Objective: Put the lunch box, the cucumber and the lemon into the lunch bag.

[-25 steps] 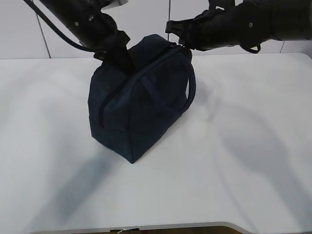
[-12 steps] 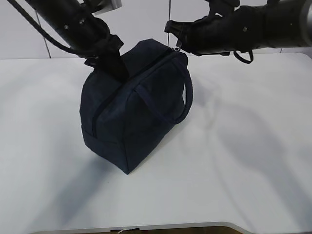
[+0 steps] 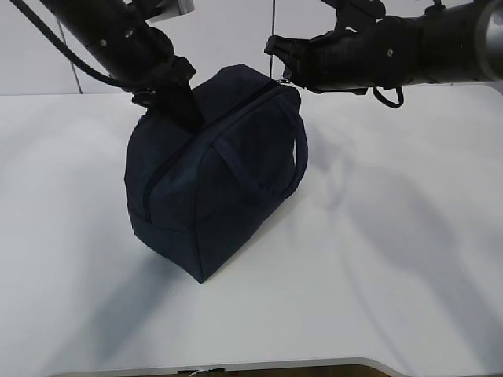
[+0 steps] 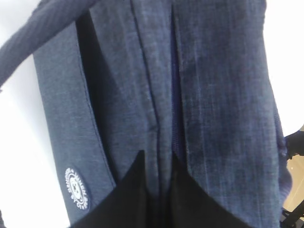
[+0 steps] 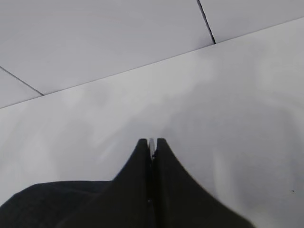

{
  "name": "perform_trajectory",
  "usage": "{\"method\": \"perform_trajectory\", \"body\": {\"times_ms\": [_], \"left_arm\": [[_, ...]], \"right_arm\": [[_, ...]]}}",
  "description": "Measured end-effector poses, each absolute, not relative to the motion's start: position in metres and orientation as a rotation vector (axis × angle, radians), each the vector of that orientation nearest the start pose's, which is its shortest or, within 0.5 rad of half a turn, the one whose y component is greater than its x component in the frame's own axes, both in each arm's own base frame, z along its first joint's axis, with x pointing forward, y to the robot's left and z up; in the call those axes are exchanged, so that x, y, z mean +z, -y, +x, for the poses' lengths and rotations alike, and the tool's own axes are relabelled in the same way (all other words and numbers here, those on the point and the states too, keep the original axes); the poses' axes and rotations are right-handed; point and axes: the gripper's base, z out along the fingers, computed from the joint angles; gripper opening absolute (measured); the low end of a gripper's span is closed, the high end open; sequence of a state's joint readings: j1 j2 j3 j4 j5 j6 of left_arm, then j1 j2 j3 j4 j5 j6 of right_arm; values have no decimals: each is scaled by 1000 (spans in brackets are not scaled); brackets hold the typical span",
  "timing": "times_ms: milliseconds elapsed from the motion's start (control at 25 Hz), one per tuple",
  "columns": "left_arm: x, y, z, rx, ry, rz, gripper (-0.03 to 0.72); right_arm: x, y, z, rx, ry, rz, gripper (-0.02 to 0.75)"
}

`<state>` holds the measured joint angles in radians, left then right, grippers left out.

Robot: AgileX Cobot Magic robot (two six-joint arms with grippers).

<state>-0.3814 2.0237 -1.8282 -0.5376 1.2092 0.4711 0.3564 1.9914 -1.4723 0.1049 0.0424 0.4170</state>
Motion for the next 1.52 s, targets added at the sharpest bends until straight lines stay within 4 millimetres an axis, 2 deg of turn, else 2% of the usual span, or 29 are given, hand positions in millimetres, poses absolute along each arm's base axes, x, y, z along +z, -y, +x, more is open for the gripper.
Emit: {"method": "perform_trajectory", "body": {"times_ms": [120,240,360,600,1000,1280,1520], "left_arm": [[278,202,386,-733,-2609,972,133],[279,202,386,-731,-2612,968,305],[281,201,385,-732,-2609,964,381],[307,195,380,-658,-2580,939,399],[357,177,355,-560,-2555,804,383],[358,165,329,-539,-2609,756,373],[357,162,324,-540,-2620,754,372]], "right_arm": [[238,-164,439,548,-2085,171,6],[238,-164,439,550,-2083,174,6],[238,-164,439,550,-2083,174,6],[238,-164,439,550,-2083,174,6],[238,-164,439,550,-2083,174,6],[238,-164,439,550,-2083,174,6],[238,-163,439,549,-2083,175,6]]}}
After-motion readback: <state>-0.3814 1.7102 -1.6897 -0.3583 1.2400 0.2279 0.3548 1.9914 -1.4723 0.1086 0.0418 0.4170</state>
